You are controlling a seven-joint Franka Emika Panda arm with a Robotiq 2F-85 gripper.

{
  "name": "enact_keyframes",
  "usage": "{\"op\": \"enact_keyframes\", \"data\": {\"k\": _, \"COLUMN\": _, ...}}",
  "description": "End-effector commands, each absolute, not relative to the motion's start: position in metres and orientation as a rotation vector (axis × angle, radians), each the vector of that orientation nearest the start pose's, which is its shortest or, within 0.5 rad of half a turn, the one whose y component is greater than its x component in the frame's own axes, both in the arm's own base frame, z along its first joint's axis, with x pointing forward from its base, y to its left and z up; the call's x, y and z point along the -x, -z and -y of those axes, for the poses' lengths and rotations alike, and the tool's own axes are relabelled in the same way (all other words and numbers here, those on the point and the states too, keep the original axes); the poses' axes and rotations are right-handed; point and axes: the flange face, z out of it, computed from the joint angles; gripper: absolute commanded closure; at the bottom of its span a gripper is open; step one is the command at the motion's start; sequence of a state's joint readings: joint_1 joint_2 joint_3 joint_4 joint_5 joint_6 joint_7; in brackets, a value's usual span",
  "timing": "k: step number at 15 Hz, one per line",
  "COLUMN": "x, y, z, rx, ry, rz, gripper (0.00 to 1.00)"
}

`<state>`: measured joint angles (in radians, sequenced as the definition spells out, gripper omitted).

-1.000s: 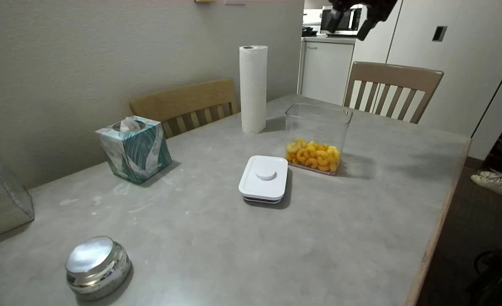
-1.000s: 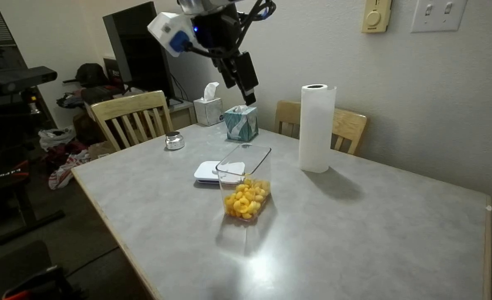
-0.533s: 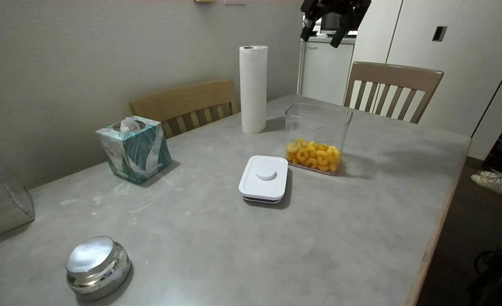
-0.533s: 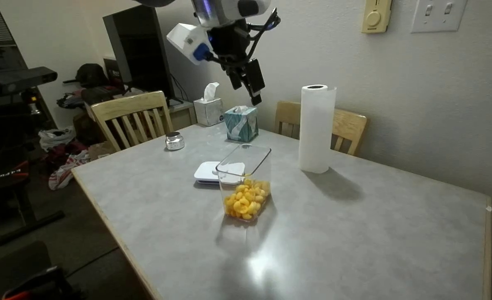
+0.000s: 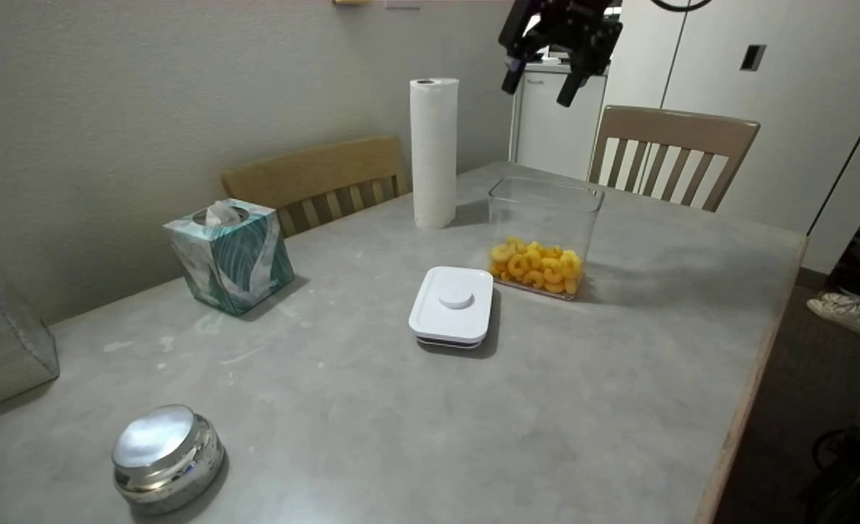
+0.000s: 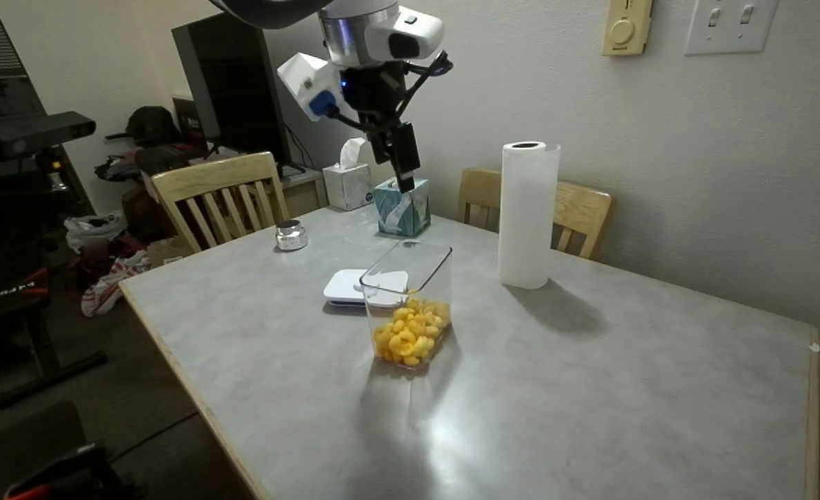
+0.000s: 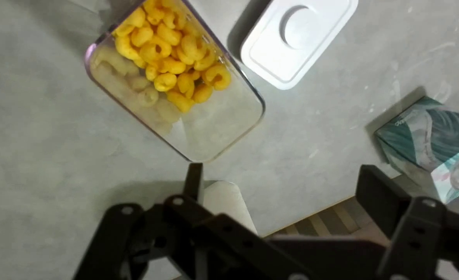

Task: Put the lid on the container and press the top

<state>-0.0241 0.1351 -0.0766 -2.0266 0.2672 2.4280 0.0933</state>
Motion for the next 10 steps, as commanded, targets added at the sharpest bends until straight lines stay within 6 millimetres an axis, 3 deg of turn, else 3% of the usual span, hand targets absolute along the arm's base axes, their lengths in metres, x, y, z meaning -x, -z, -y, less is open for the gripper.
{"op": "enact_keyframes", "data": {"k": 1, "x": -0.640, "y": -0.400, "z": 0.037, "rx": 2.817, "ry": 0.365, "rz": -0.828, "gripper": 0.00}}
{"op": "enact_keyframes", "data": {"k": 3, "x": -0.660, "y": -0.398, "z": 0.019, "rx": 2.758, "ry": 0.369, "rz": -1.002, "gripper": 0.00}}
{"op": "enact_keyframes", "data": {"k": 4, "x": -0.637, "y": -0.402, "z": 0.027, "rx": 2.788, "ry": 0.369, "rz": -0.883, "gripper": 0.00}}
{"op": "enact_keyframes", "data": {"k": 6, "x": -0.644, "y": -0.398, "z": 0.018, "rx": 2.787, "ry": 0.365, "rz": -0.894, "gripper": 0.00}}
{"op": "enact_keyframes", "data": {"k": 10, "x": -0.647, "y": -0.397, "z": 0.022, "rx": 2.774, "ry": 0.332, "rz": -0.899, "gripper": 0.00}}
